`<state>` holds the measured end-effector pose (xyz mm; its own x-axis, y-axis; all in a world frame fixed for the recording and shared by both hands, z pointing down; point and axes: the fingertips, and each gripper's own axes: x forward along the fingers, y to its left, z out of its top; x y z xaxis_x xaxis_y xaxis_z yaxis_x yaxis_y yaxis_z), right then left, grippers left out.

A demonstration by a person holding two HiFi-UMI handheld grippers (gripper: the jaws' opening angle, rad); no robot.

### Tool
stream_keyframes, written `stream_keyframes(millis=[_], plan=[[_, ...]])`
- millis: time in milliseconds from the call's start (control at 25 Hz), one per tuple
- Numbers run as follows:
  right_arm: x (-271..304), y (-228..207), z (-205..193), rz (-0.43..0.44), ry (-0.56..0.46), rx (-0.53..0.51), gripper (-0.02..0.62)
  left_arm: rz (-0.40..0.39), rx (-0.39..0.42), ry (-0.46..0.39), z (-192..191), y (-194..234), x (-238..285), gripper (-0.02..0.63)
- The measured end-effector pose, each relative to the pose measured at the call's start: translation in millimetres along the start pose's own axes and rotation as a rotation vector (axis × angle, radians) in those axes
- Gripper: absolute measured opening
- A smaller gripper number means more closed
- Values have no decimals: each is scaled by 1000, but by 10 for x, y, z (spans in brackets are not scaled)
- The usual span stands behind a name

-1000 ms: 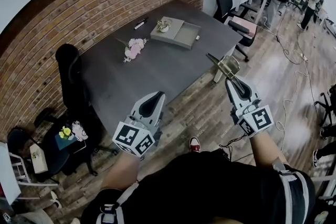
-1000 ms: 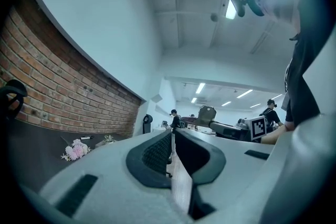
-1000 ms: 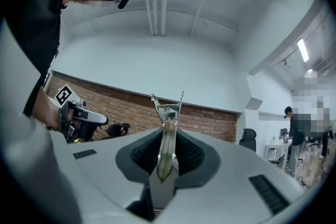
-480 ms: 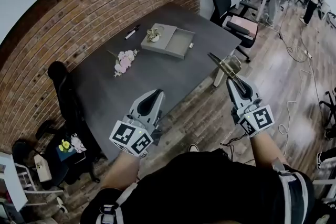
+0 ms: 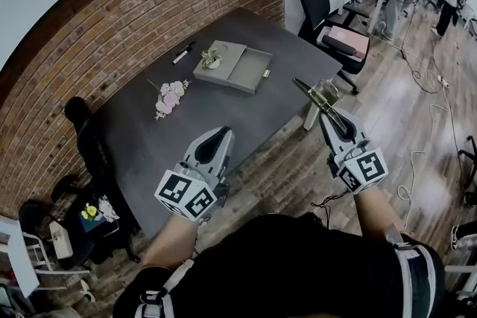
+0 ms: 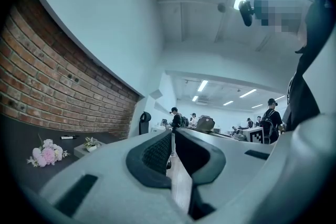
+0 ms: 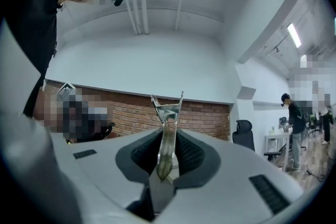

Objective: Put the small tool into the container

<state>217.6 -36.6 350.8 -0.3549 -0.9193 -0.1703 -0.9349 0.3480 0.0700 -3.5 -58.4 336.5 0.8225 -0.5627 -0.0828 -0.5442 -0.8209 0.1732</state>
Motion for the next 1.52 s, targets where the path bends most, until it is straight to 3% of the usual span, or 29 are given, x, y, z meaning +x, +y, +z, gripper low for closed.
stream_keyframes(millis=[720,1240,1520], plan=[[92,-46,-129,41,13,41,56,10,7,65,-222,-46,86,25],[843,-65,-170,28,73,-24,57,-23,-58,31,-206,709,414,25],[1374,-109,-95,8,76,-88,57,-34,-28,-17,-62,1282,726,25]])
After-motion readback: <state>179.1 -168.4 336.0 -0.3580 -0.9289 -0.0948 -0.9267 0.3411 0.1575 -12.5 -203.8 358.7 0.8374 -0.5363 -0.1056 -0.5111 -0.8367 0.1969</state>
